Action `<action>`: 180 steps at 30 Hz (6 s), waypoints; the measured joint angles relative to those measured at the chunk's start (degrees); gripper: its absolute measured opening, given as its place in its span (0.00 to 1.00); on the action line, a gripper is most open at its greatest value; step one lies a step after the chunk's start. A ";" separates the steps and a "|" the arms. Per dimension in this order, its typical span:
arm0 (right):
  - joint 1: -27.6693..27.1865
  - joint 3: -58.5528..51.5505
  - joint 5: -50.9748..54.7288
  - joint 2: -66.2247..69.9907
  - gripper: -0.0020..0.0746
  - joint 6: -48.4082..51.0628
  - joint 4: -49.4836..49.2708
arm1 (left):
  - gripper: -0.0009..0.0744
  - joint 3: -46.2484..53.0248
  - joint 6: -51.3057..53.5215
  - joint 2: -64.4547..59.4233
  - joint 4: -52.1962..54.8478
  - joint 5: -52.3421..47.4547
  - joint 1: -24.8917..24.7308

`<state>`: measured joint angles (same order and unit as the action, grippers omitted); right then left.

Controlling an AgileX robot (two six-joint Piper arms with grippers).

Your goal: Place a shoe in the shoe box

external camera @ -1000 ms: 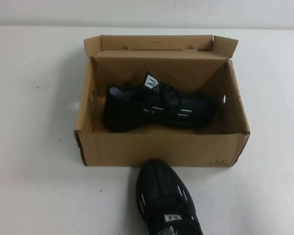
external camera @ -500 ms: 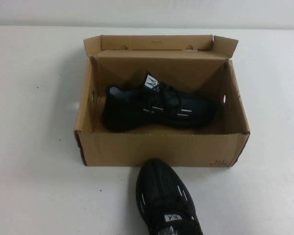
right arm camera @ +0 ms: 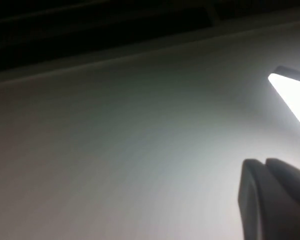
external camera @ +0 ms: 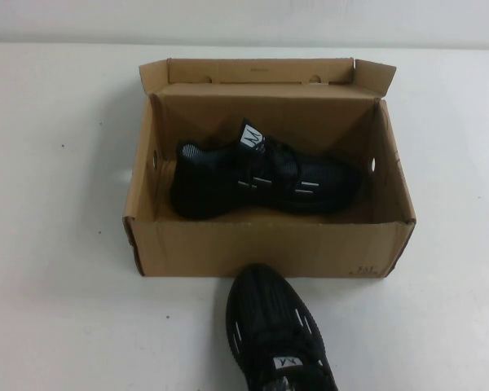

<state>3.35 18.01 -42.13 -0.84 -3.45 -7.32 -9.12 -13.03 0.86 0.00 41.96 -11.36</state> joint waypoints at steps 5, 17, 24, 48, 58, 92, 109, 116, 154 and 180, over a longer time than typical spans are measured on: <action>0.00 12.98 17.39 2.06 0.00 -4.53 0.83 | 0.01 -10.40 -0.08 -0.24 0.00 -10.39 0.00; 0.00 22.49 62.49 22.11 0.00 -3.87 -4.97 | 0.01 -19.63 4.42 -15.44 1.79 -51.09 0.00; 0.00 22.49 77.68 30.42 0.00 -2.48 -16.54 | 0.01 -19.63 4.57 -20.75 4.24 -69.01 0.00; 26.70 22.49 83.29 59.31 0.02 30.43 -40.72 | 0.01 -19.63 4.57 -23.27 -4.88 -81.98 0.00; 53.29 23.00 72.87 69.32 0.05 -1.19 -14.85 | 0.01 -19.63 4.57 -23.27 -8.61 -82.43 0.00; 58.55 45.19 89.01 89.45 0.43 -14.29 -3.40 | 0.01 -19.63 4.57 -23.27 -9.21 -91.46 0.00; 58.55 47.66 96.98 91.94 0.43 -24.57 5.41 | 0.01 -19.63 4.57 -23.27 -9.21 -91.46 0.00; 58.55 47.66 97.48 92.46 0.43 -24.68 4.90 | 0.01 -19.63 4.57 -23.27 -9.21 -91.68 0.00; 58.73 38.20 87.00 83.86 0.43 -30.52 3.45 | 0.01 -19.63 4.57 -23.27 -9.30 -92.37 0.00; 58.79 38.20 83.61 95.92 0.11 -29.36 6.31 | 0.01 -19.63 4.57 -23.27 -9.30 -92.95 0.00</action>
<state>62.13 56.21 41.49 95.08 -32.81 -1.01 -28.75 -8.46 -22.41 -9.30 -50.99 -11.36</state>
